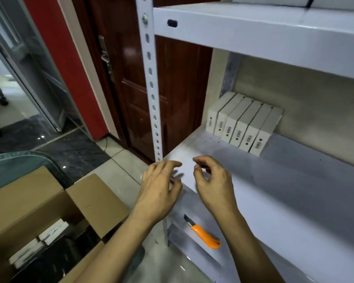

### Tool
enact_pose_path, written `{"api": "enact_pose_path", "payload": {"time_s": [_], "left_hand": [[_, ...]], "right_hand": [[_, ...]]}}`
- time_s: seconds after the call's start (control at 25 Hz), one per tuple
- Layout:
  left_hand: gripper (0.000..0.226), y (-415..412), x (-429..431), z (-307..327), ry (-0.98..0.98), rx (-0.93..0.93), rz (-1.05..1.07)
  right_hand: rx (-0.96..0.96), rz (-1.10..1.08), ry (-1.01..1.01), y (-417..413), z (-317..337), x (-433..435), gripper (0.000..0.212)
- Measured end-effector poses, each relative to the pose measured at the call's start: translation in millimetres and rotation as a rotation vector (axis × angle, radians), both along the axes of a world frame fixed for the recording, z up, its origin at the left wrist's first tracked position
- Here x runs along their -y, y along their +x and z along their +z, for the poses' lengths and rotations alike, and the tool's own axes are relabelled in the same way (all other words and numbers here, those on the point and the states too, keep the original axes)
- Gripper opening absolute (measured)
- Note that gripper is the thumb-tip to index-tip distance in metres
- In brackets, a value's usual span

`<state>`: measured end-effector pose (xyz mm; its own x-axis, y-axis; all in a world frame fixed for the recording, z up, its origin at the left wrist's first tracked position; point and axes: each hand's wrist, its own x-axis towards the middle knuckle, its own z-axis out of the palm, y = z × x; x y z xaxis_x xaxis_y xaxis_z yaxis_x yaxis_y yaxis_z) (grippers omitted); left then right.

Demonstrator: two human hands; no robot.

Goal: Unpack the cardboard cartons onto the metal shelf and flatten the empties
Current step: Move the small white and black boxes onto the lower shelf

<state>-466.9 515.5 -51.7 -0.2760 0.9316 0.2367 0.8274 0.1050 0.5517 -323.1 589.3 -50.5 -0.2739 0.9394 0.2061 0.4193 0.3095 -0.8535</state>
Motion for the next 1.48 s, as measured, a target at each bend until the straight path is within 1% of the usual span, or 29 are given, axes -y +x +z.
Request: {"api": "enact_pose_path", "payload": {"time_s": [0.2,0.4,0.52,0.76,1.04,1.28,1.48], "left_hand": [[0.036,-35,48,-1,-0.015,-0.004,0.086],[0.038,-71,105,2,-0.053,-0.015,0.221],[0.039,-92,141,4,-0.043,-0.004,0.296],[0.038,-127,212,1,-0.031,0.008,0.436],[0.036,-160,284,-8,-0.008,0.029,0.597],[0.037,-174,320,-22,-0.037,0.1,0.706],[0.035,-192,328,-31,-0.074,0.135,0.792]], "right_hand": [[0.019,0.107,-0.01,-42,-4,38,0.018],[0.035,0.222,-0.005,-88,-7,79,0.02],[0.034,0.329,-0.026,-117,-7,105,0.02],[0.034,0.471,-0.011,-165,-10,156,0.021],[0.116,0.606,0.022,-210,-13,205,0.021],[0.146,0.687,0.011,-243,-23,228,0.02],[0.186,0.747,-0.026,-273,-37,228,0.019]]}}
